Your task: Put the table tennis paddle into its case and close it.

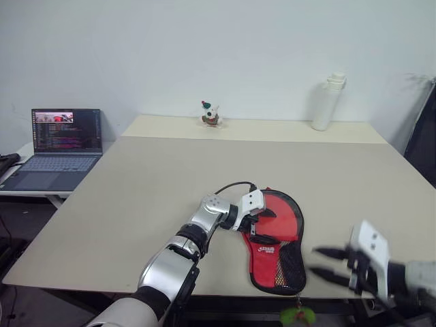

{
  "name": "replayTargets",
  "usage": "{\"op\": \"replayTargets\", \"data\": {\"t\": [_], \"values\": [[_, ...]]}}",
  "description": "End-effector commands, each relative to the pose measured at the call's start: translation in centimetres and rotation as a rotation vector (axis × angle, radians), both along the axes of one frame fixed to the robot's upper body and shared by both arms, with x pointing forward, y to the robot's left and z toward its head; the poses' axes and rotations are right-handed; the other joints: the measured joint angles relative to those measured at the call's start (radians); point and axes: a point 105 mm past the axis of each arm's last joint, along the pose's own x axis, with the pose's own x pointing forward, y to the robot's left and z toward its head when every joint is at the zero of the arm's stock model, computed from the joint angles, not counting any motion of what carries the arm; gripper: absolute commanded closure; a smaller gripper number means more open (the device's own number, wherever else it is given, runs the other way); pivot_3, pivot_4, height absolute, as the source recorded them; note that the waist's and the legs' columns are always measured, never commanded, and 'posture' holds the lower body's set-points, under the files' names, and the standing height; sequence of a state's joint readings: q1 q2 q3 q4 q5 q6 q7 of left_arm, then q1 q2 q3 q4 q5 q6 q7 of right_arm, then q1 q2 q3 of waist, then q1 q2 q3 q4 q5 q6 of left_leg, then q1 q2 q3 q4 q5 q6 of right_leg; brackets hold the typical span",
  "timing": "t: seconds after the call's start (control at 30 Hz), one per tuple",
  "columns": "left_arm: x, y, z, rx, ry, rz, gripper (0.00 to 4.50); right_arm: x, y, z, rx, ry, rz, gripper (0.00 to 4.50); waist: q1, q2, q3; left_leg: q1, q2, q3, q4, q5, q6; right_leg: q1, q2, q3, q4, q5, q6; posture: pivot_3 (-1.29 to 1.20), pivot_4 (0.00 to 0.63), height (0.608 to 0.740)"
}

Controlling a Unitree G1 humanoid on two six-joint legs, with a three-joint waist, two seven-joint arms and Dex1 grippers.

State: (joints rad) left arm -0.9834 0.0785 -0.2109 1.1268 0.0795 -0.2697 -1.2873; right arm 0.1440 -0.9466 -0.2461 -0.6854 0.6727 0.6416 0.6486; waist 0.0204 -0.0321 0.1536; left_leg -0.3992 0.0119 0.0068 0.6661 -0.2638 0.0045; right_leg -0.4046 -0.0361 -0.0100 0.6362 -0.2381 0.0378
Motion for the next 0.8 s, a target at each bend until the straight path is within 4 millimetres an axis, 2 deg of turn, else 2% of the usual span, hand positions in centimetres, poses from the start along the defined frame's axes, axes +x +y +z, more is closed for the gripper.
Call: {"op": "replayTargets", "data": {"t": [0.03,0.17,0.23,0.3,0.4,0.5,0.57,0.63,0.7,0.8], "values": [[0.2,0.7,2.3,-0.066,-0.045,-0.021,0.0,2.0,-0.7,-0.1,-0.022,-0.066,0.022,2.28,0.0,0.001,0.001,0.0,0.0,0.0,0.0,0.0,0.0,-0.001,0.0,0.0,0.002,0.0,-0.002,0.0,0.15,0.74],[0.1,2.6,5.1,-0.148,-0.087,0.002,0.0,5.2,-1.5,-0.2,0.032,-0.081,0.001,2.28,-0.008,0.003,0.004,0.001,0.0,-0.001,0.0,0.0,0.0,-0.003,0.001,0.0,0.008,0.0,-0.008,0.0,0.15,0.74],[-0.3,4.8,6.6,-0.195,-0.09,0.065,0.0,7.0,-1.6,0.1,0.087,-0.086,-0.004,2.28,-0.022,0.008,0.007,0.001,0.001,-0.001,0.001,0.0,0.0,-0.002,0.001,0.0,0.01,0.0,-0.009,0.0,0.15,0.74],[-0.6,7.1,7.2,-0.224,-0.082,0.168,0.0,8.6,-1.8,0.4,0.125,-0.084,-0.015,2.28,-0.029,0.01,0.009,0.002,0.002,-0.001,0.001,0.001,0.0,-0.002,0.001,0.001,0.011,0.0,-0.009,0.0,0.15,0.74],[-1.7,10.4,6.9,-0.264,-0.049,0.346,0.0,10.6,-2.1,0.4,0.134,-0.07,-0.015,2.28,-0.042,0.012,0.009,0.004,0.003,-0.001,0.0,0.001,0.001,-0.002,0.001,0.001,0.012,0.0,-0.01,0.0,0.15,0.74],[-2.6,10.9,6.2,-0.27,-0.027,0.439,0.0,11.7,-3.4,0.1,0.117,-0.062,-0.018,2.28,-0.035,0.013,0.01,0.004,0.003,-0.002,0.0,0.001,0.0,-0.002,0.0,0.0,0.012,0.0,-0.01,0.0,0.15,0.74],[-3.3,12.1,5.5,-0.267,-0.023,0.503,0.0,12.2,-3.6,0.0,0.099,-0.062,-0.016,2.28,-0.025,0.013,0.01,0.003,0.002,-0.002,0.001,0.001,0.0,-0.002,-0.001,0.0,0.012,0.0,-0.01,0.0,0.15,0.74],[-3.4,11.9,5.4,-0.27,-0.026,0.537,0.0,12.7,-4.6,-0.1,0.08,-0.061,-0.023,2.28,-0.019,0.013,0.01,0.003,0.001,-0.001,0.001,0.001,0.0,-0.002,-0.003,0.001,0.012,0.0,-0.01,0.0,0.15,0.74],[-3.5,12.7,5.2,-0.261,-0.05,0.561,0.0,13.0,-5.3,0.3,0.064,-0.079,-0.056,2.28,-0.016,0.013,0.01,0.003,0.0,-0.001,0.002,0.001,0.0,-0.002,-0.003,0.0,0.012,0.001,-0.01,0.0,0.15,0.74],[-2.8,12.7,5.2,-0.256,-0.072,0.577,0.0,13.2,-6.3,1.0,0.062,-0.105,-0.083,2.28,-0.019,0.013,0.01,0.003,0.001,0.0,0.002,0.001,0.0,-0.002,-0.003,0.001,0.012,0.001,-0.01,0.0,0.15,0.74]]}}
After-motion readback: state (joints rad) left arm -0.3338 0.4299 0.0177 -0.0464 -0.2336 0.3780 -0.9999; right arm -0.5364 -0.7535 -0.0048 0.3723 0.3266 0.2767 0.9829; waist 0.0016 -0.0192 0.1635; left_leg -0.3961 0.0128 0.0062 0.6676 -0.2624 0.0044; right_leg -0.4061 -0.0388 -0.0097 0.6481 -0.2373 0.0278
